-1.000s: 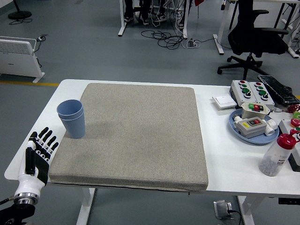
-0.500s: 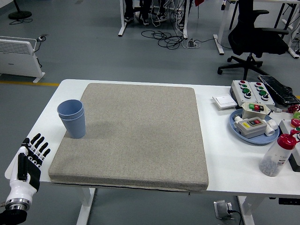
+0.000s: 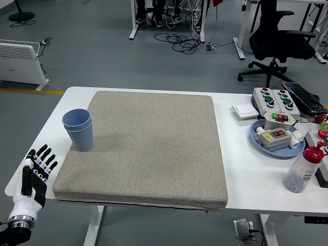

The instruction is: Push cup pick cup insert cup

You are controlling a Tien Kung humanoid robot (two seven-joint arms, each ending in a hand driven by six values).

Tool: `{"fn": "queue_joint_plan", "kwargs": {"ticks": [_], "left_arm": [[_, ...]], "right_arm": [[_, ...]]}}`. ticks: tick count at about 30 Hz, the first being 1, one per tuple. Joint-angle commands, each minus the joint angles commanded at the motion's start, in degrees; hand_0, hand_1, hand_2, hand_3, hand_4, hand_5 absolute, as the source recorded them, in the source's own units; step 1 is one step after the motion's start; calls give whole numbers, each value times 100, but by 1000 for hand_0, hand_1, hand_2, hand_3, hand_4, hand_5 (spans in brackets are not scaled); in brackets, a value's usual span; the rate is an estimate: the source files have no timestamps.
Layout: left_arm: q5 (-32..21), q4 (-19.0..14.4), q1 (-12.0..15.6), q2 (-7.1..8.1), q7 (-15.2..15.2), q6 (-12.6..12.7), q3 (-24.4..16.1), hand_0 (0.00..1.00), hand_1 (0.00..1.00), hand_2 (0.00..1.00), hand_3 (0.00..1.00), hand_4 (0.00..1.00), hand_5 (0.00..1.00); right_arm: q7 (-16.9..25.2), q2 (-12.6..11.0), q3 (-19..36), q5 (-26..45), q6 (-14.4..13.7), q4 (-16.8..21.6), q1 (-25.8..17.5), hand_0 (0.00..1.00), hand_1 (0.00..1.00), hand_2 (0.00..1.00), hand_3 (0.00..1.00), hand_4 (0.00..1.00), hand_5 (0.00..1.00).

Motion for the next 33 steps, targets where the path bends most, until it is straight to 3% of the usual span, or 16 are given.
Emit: {"fn": "queue_joint_plan", "kwargs": {"ticks": [33], "left_arm": [[82, 2, -33, -73, 43, 40, -30, 919, 908, 930, 864, 577, 998]], "right_arm": [[40, -3, -55, 134, -7, 0, 56, 725, 657, 657, 581, 109, 550]]}}
